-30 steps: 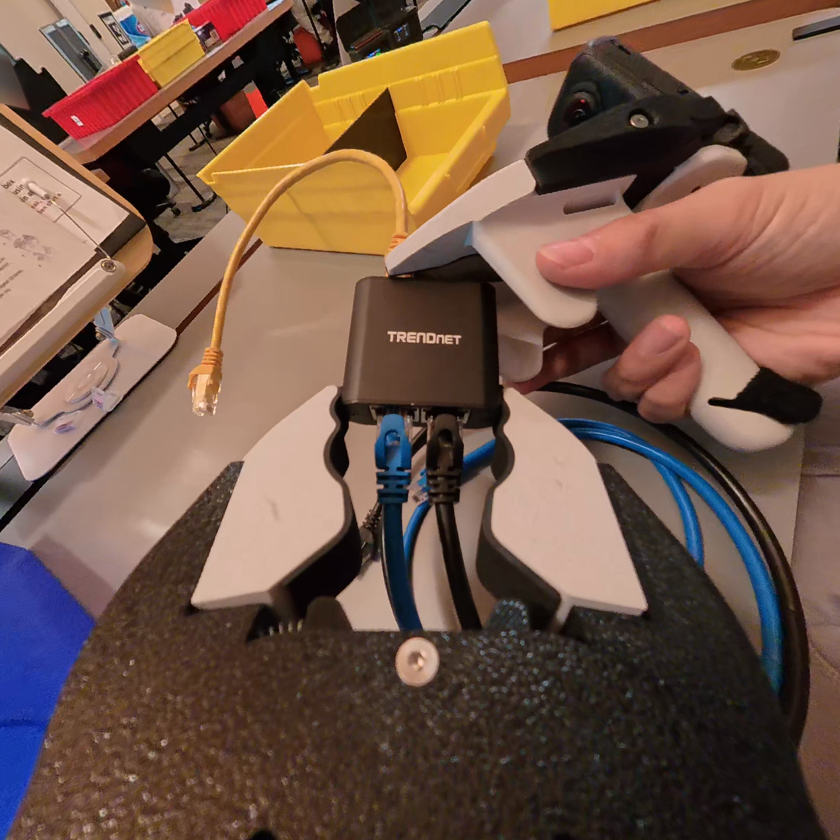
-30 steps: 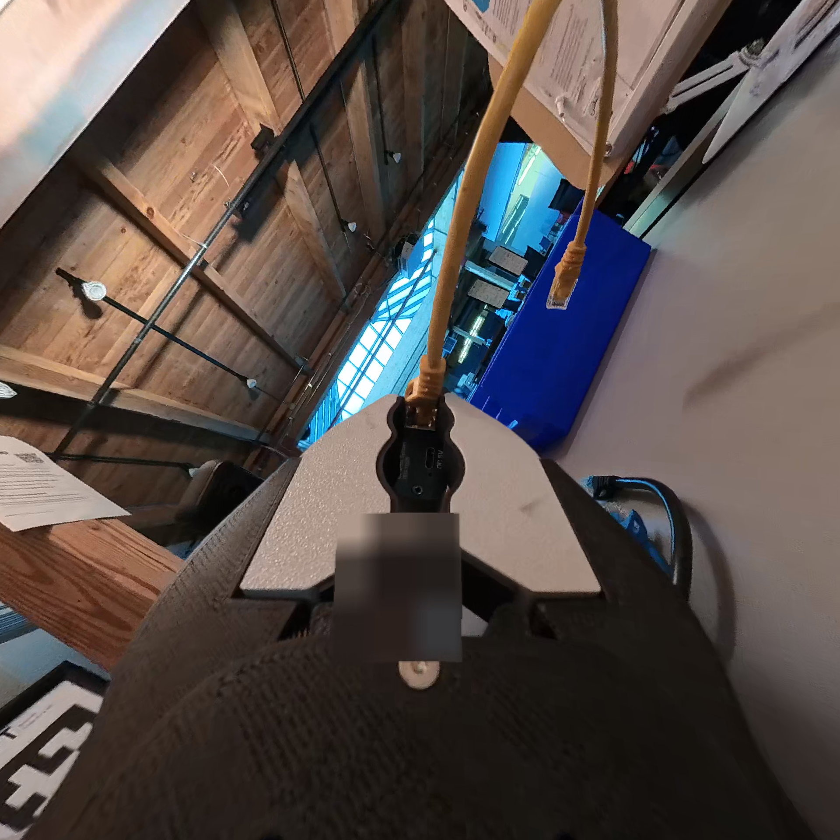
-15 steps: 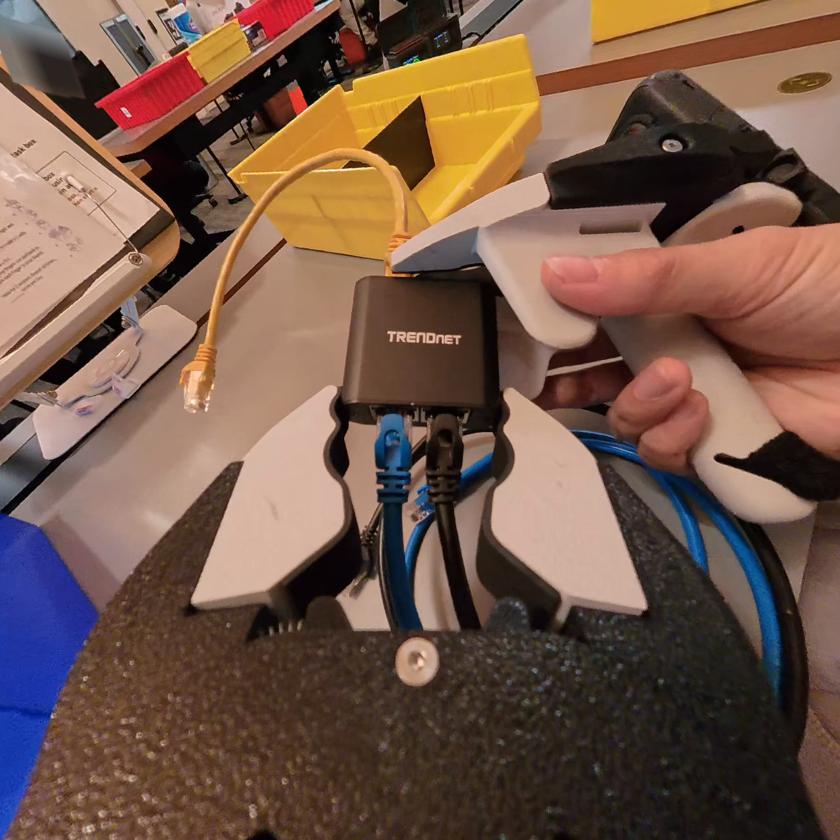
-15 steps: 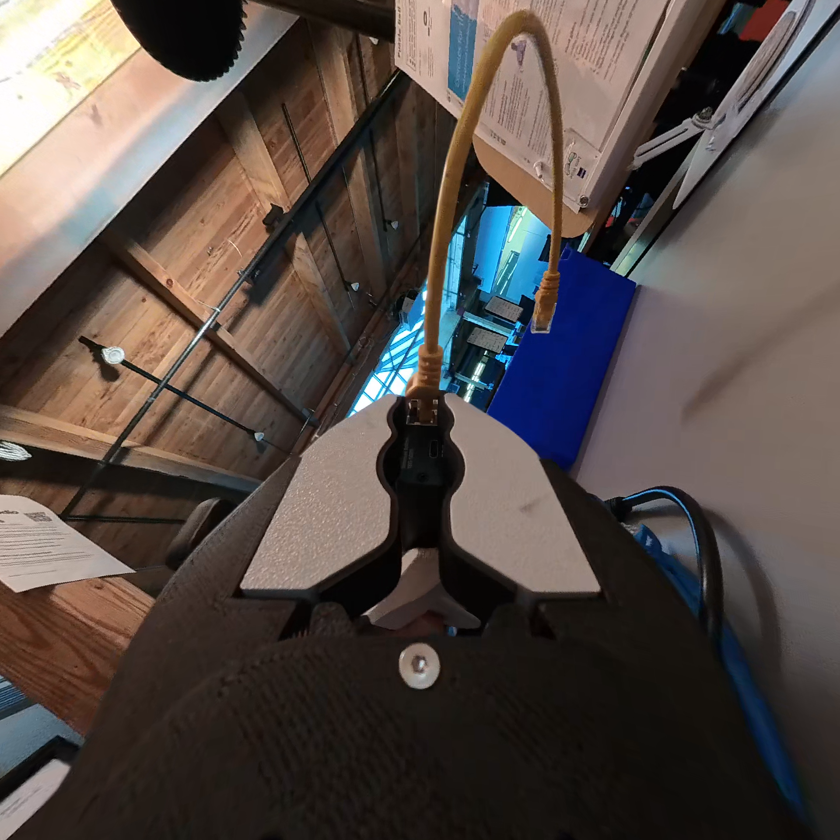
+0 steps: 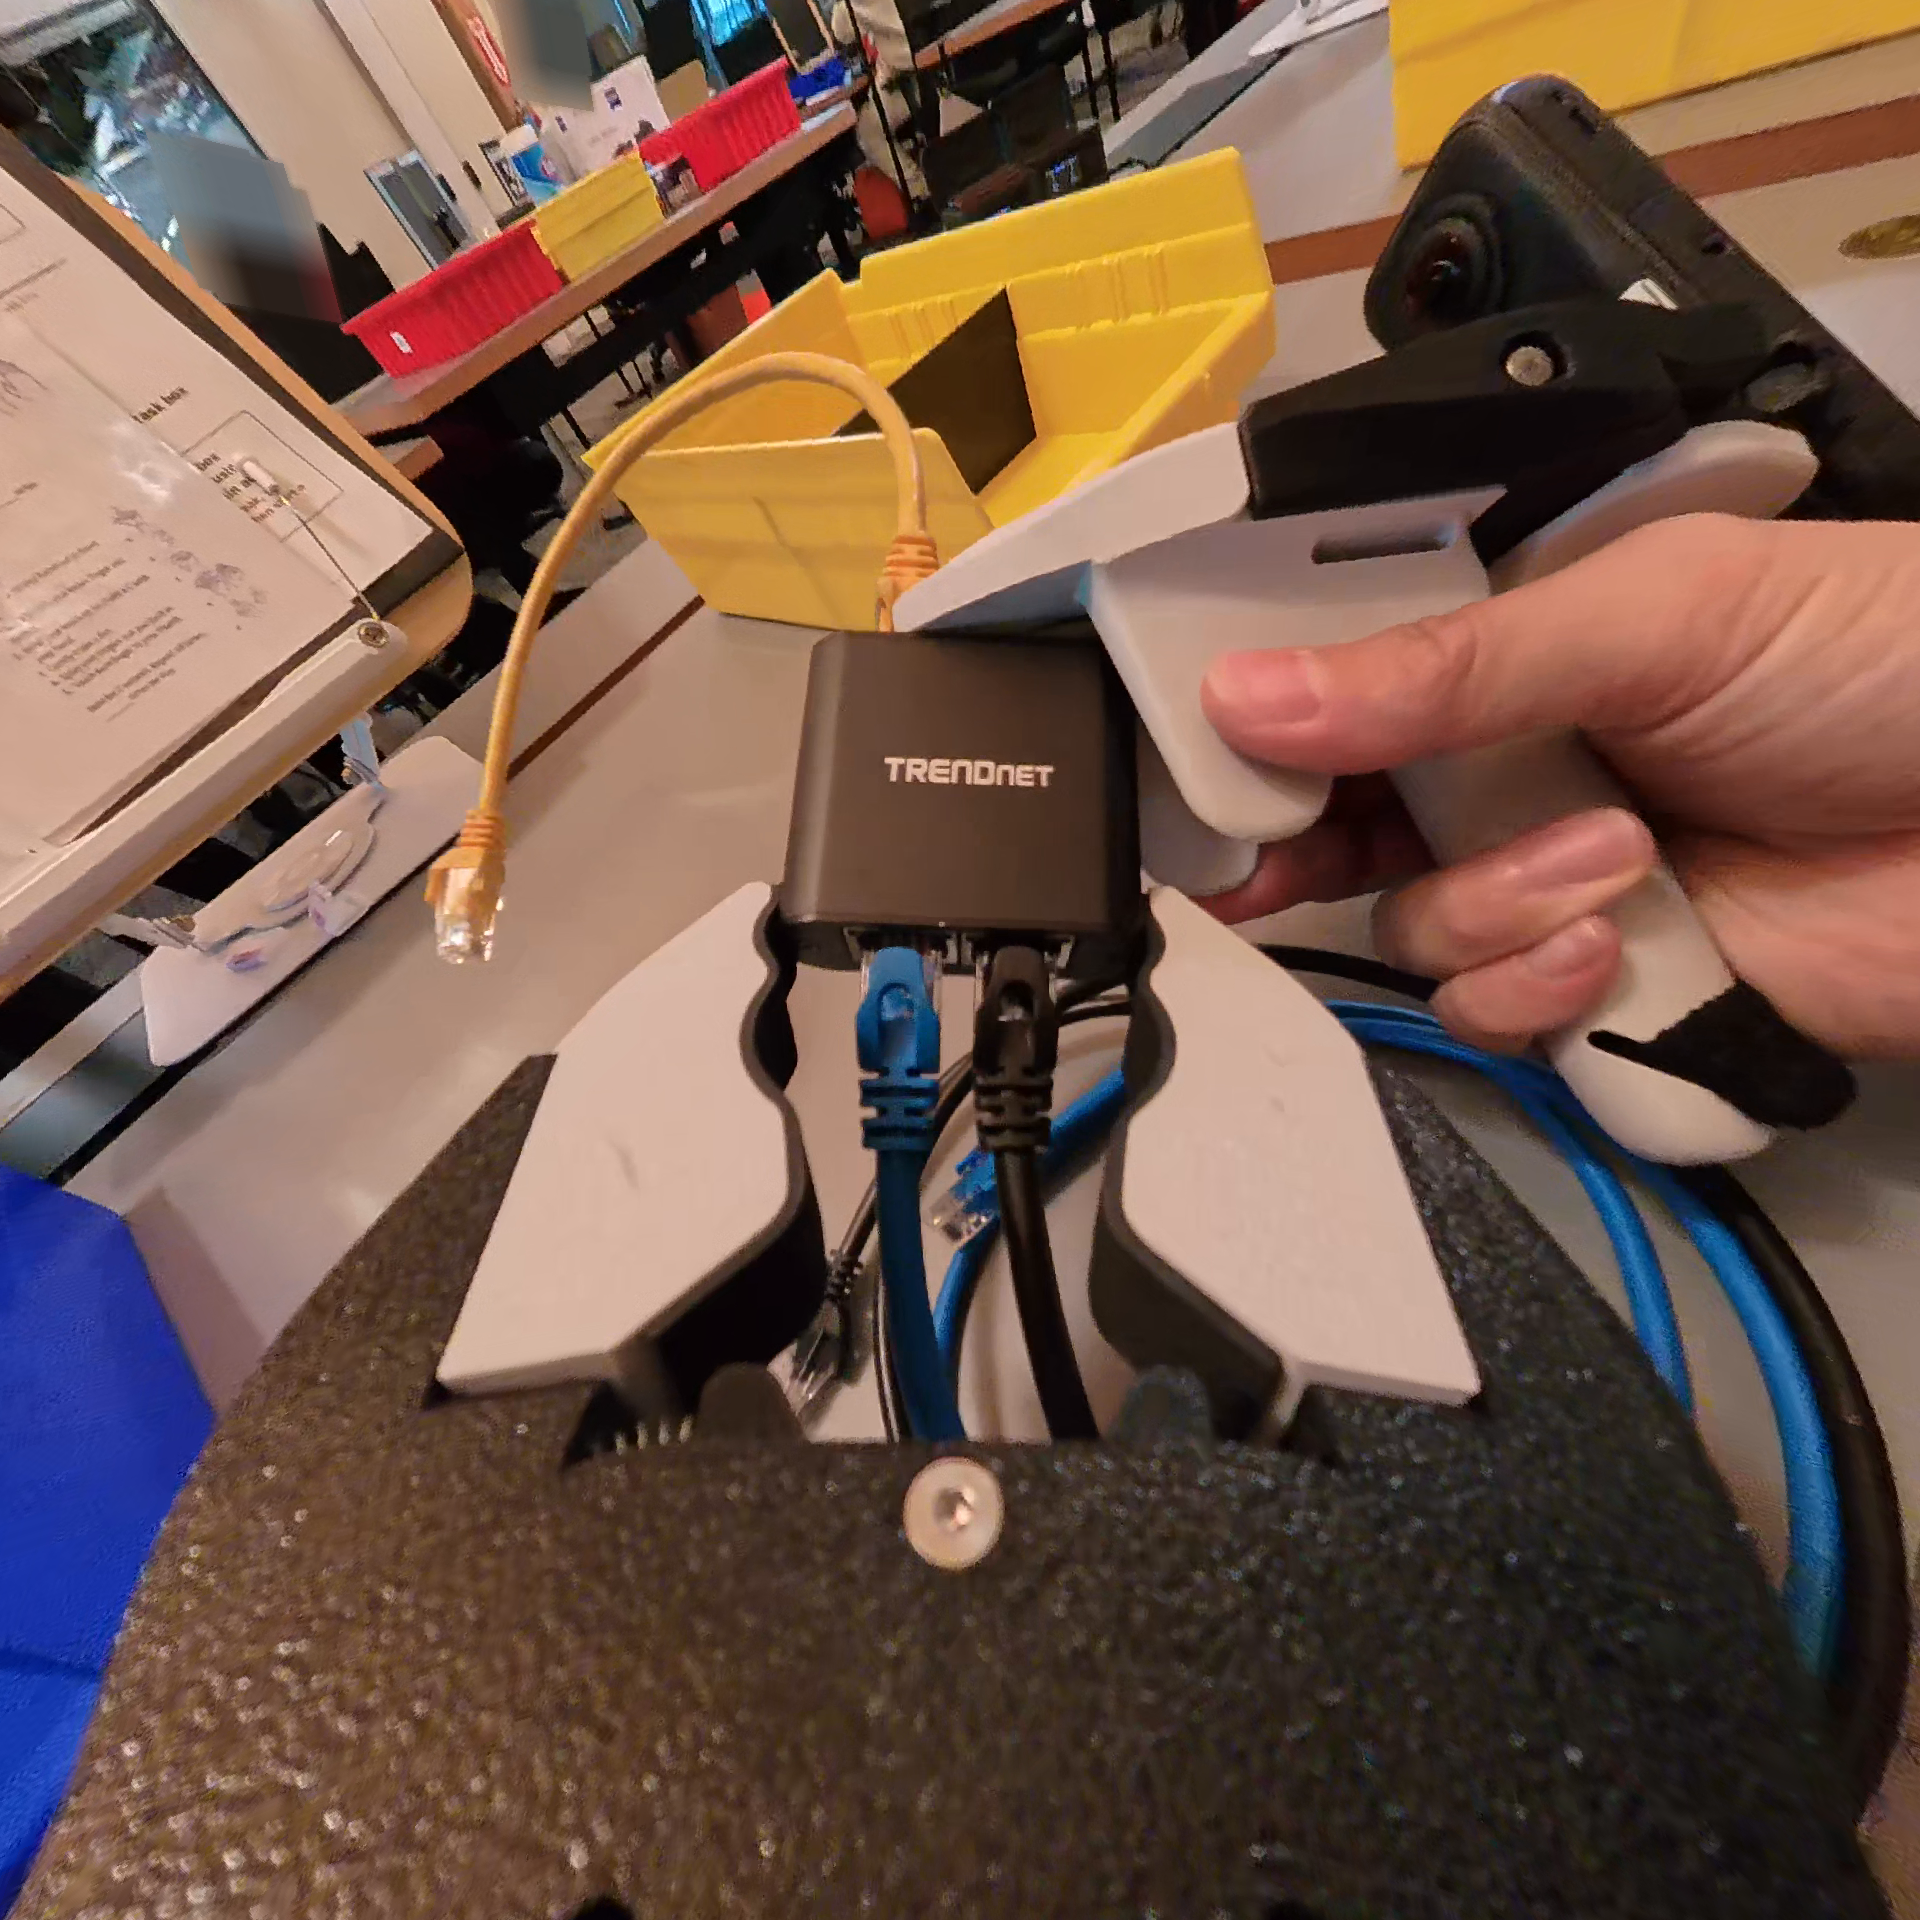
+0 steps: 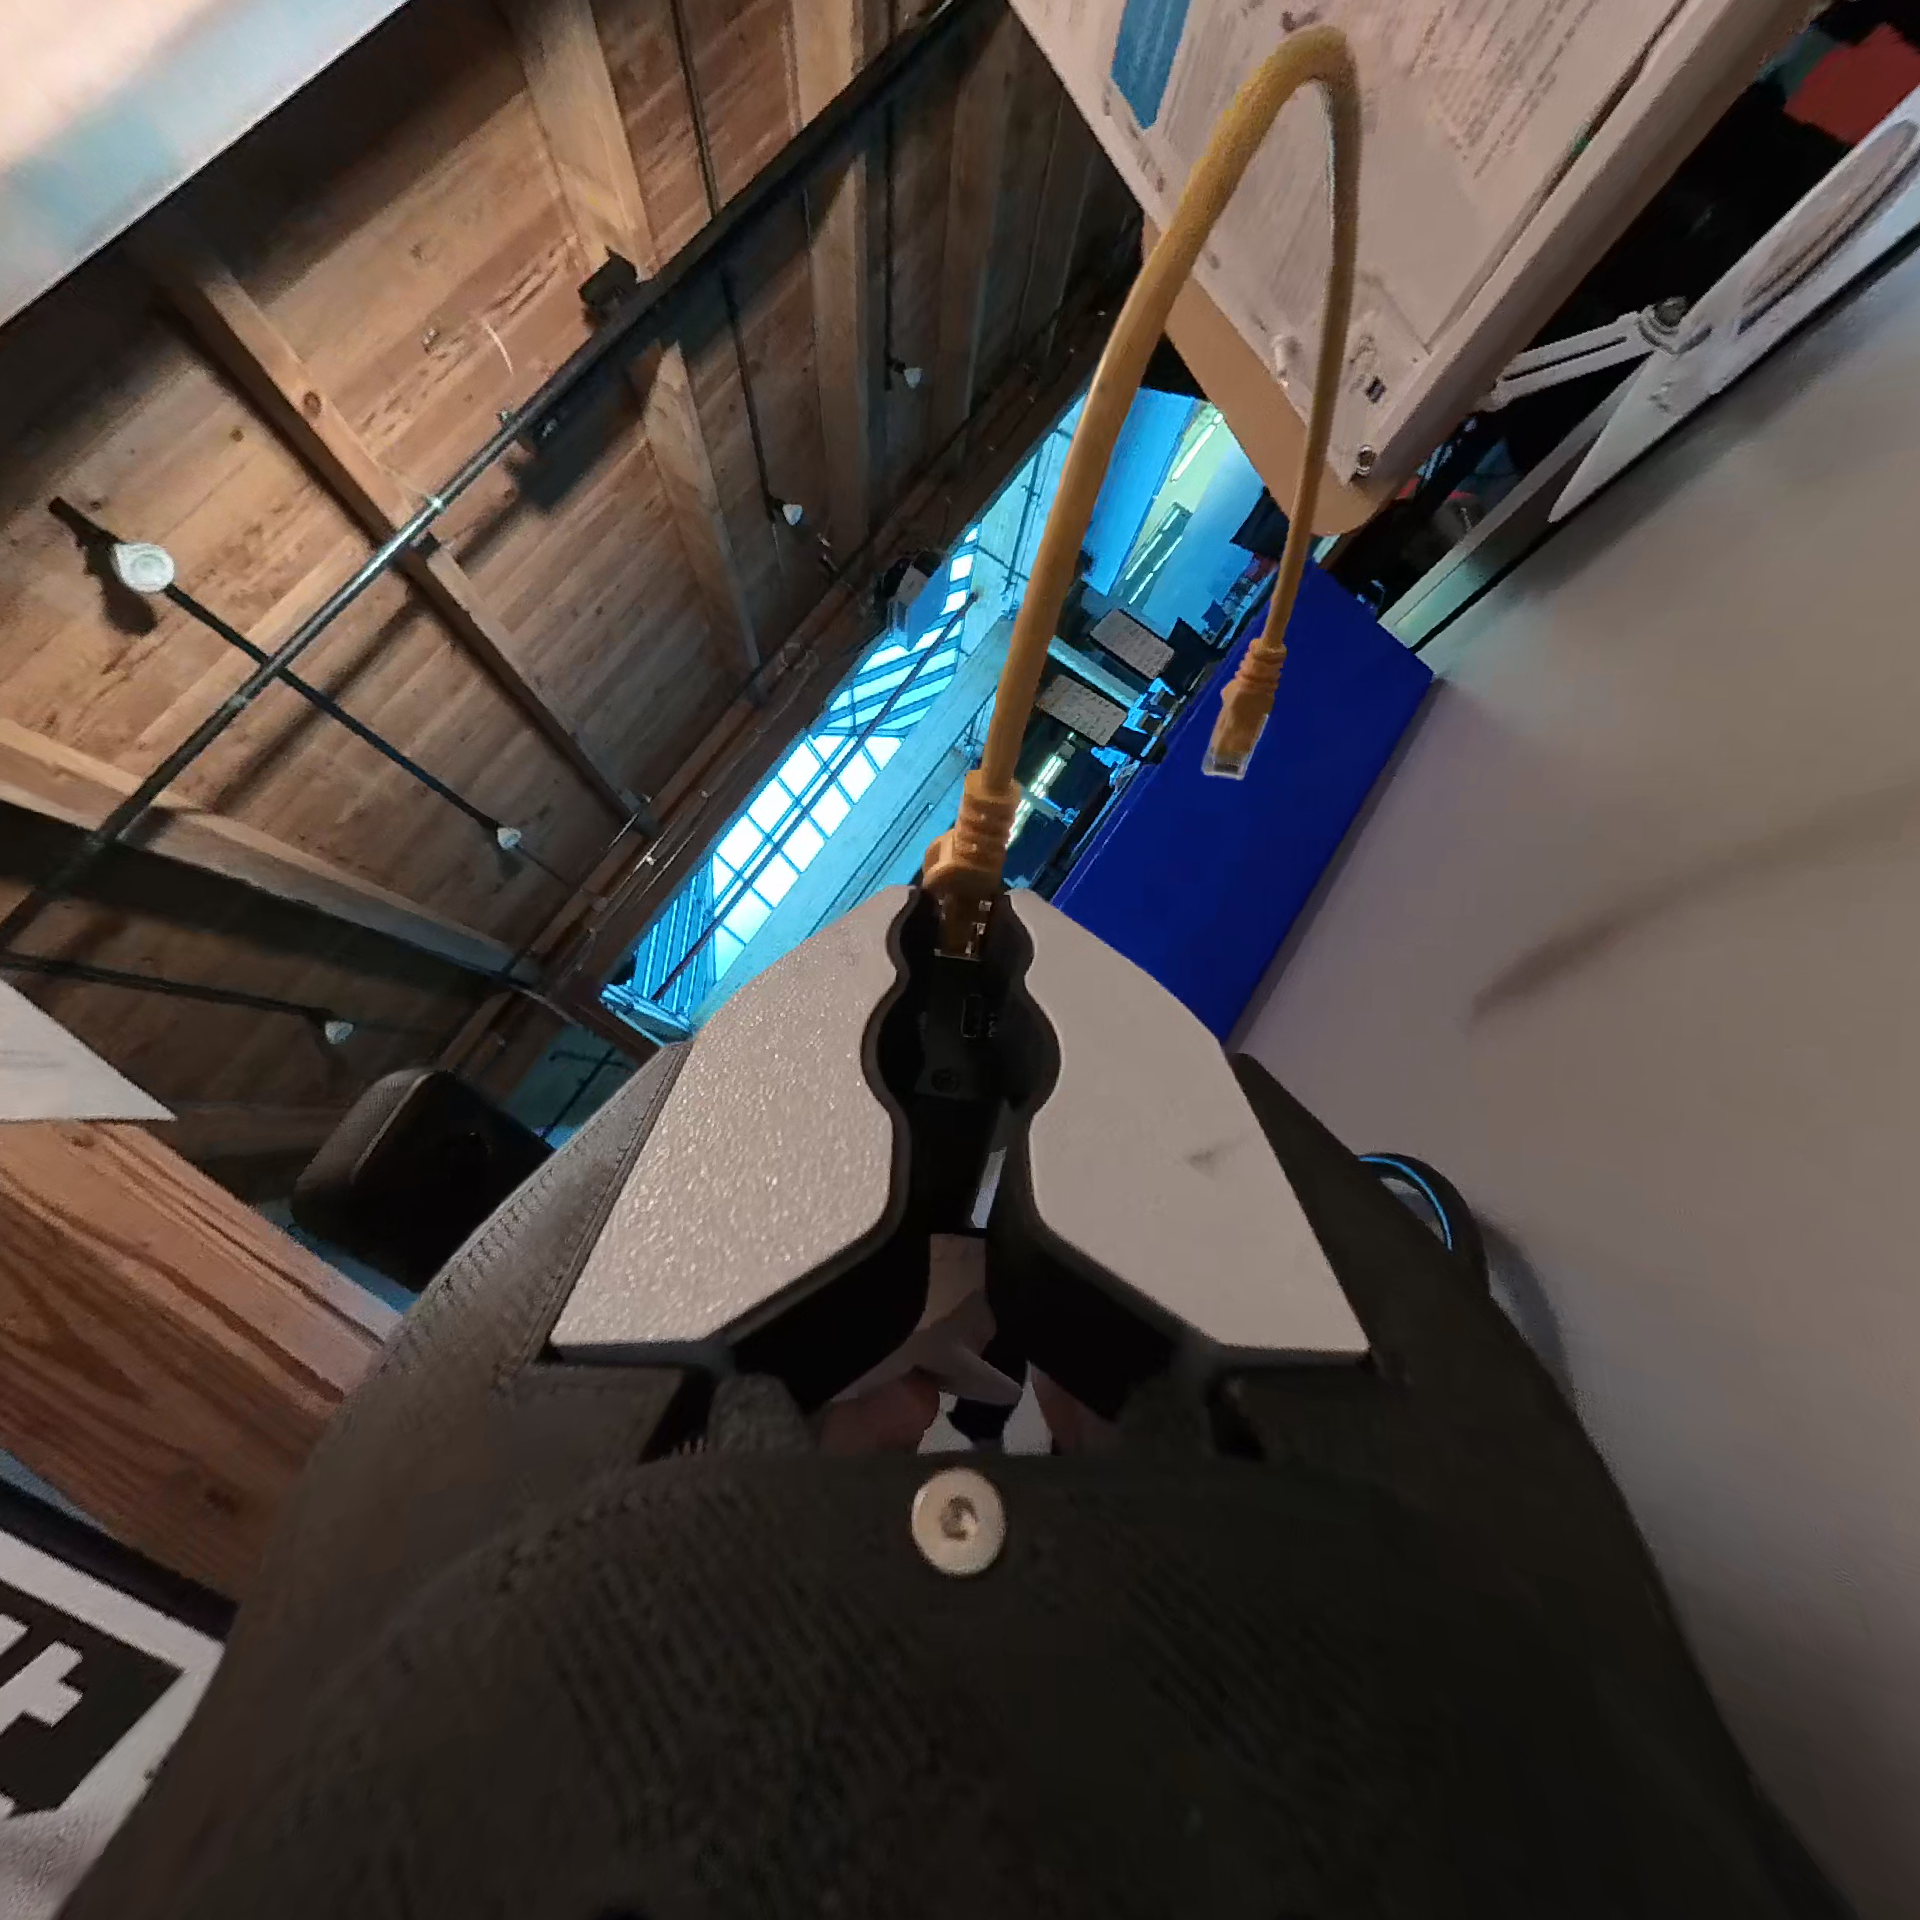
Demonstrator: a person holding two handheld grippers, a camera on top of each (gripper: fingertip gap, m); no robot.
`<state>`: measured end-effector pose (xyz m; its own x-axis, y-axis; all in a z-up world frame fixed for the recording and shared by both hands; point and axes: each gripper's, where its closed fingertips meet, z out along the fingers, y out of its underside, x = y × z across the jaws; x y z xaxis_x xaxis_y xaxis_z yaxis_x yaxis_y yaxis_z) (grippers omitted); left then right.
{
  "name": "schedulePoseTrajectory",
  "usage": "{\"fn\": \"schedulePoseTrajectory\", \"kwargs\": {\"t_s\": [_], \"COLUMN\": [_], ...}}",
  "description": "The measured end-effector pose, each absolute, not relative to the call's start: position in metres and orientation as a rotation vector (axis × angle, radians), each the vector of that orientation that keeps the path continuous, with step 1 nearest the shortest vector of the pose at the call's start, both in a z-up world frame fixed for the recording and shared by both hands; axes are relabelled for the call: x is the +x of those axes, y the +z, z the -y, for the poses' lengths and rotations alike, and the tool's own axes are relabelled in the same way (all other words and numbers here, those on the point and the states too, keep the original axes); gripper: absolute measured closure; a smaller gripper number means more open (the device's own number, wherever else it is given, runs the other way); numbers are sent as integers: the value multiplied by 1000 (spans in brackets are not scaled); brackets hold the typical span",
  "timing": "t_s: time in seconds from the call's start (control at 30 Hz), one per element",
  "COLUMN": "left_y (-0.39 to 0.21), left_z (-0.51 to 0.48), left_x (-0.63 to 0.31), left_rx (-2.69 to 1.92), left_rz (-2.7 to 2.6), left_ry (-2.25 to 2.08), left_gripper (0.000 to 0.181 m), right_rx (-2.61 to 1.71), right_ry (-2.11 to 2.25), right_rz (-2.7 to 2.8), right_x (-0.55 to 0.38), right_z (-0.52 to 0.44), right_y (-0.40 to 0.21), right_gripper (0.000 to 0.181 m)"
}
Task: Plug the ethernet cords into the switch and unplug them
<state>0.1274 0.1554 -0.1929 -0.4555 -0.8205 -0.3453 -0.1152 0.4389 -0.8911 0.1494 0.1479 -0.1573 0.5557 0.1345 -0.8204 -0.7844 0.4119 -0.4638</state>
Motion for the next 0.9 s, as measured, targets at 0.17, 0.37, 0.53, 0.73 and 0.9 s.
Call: {"fn": "schedulePoseTrajectory", "kwargs": {"t_s": [0.17,0.37,0.53,0.73,0.9], "left_y": [-189,-192,-190,-189,-198], "left_z": [-154,-151,-151,-153,-169], "left_x": [129,132,133,132,130], "left_rx": [-806,-895,-916,-859,-970], "left_rz": [-1778,-1696,-1652,-1607,-1576], "left_ry": [-1105,-1129,-1134,-1071,-1094], "left_gripper": [120,120,120,121,121], "right_rx": [-1026,-1070,-1102,-1119,-1071], "right_ry": [605,550,508,482,389], "right_rz": [-700,-663,-626,-581,-573], "right_x": [149,152,151,149,182], "right_z": [-149,-148,-149,-150,-118], "right_y": [-150,-152,-148,-144,-125], "right_gripper": [170,170,170,170,170]}}
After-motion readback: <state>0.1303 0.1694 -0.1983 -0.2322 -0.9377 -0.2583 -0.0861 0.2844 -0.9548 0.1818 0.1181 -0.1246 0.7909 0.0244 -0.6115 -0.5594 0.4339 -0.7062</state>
